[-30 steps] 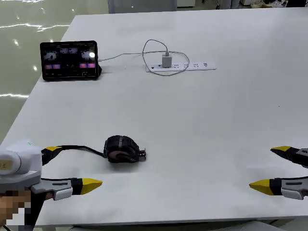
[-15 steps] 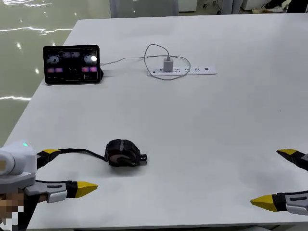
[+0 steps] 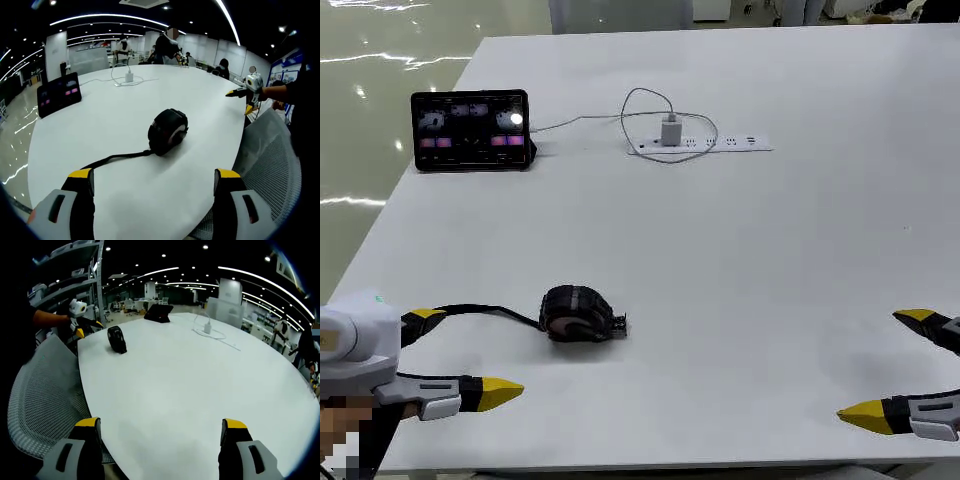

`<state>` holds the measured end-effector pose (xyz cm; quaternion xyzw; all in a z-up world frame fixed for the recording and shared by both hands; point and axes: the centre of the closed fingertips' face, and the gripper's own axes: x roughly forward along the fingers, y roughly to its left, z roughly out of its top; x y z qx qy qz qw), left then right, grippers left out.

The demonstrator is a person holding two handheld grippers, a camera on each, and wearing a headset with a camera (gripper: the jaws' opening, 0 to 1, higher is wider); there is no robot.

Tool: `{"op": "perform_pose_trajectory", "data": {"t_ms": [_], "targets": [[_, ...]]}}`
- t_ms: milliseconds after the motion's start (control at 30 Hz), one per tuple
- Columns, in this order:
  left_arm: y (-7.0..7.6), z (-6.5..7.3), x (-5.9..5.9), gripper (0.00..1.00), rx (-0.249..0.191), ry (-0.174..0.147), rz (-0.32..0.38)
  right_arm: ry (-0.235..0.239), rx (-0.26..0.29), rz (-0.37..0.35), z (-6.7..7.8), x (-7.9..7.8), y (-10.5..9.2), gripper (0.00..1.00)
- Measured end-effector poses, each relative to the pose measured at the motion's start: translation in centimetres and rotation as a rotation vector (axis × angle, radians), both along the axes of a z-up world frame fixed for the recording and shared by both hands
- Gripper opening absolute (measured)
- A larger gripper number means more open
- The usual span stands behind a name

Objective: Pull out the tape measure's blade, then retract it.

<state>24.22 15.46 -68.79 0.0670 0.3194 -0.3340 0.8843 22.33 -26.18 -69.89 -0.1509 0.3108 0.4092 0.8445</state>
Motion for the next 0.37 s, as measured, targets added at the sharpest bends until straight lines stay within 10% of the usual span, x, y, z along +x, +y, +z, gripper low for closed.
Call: {"op": "perform_pose_trajectory", "data": {"t_ms": [367], "targets": [[0.15,-0.03,0.18,0.99,0.006,-0.009,0.004,0.001,-0.002,0.002,-0.07,-0.18,0.05,0.99]]}}
